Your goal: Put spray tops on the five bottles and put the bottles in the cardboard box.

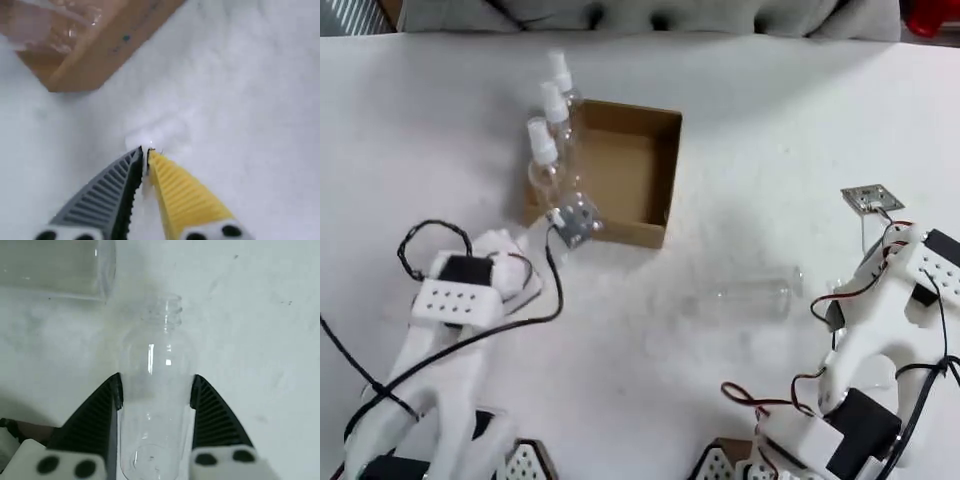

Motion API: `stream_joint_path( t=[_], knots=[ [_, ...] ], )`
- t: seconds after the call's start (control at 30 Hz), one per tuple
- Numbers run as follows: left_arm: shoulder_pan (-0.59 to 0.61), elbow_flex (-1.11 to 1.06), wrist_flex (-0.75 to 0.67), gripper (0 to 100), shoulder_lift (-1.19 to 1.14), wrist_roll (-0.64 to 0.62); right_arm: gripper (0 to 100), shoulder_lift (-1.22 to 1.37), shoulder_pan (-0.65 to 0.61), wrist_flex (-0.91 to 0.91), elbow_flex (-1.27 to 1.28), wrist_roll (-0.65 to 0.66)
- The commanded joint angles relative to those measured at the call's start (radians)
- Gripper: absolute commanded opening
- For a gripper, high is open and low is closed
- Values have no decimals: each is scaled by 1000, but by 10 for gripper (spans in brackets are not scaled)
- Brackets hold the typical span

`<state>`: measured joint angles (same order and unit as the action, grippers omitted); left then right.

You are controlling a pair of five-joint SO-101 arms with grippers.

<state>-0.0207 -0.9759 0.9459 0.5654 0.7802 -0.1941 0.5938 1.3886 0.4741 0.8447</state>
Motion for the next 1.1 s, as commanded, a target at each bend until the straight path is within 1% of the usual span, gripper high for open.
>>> stream_joint_path(
  t=[0.0, 0.07, 0.13, 0.23, 0.37, 0.5, 0.67, 0.8, 1.07],
  knots=[
    [4, 106, 133, 28, -2, 279, 16, -44, -7, 8, -46, 2],
    [13, 103, 167, 69, -4, 388, 16, -44, -7, 7, -46, 2],
    [38, 98, 170, 128, -4, 462, 16, -44, -8, 7, -48, 2],
    [70, 97, 123, 189, -4, 466, 16, -44, -8, 7, -49, 2],
    [101, 98, 21, 191, -7, 466, 16, -44, -10, 7, -49, 2],
    [97, 124, -17, 191, -58, 466, 16, -44, -10, 7, -49, 2],
    [104, 278, 31, 191, -245, 466, 16, -44, -30, 7, -43, 2],
    [124, 367, 32, 191, -363, 466, 16, -44, -30, 7, -49, 2],
    [116, 384, 29, 191, -483, 494, 16, -36, -30, -28, -48, 2]
  ],
)
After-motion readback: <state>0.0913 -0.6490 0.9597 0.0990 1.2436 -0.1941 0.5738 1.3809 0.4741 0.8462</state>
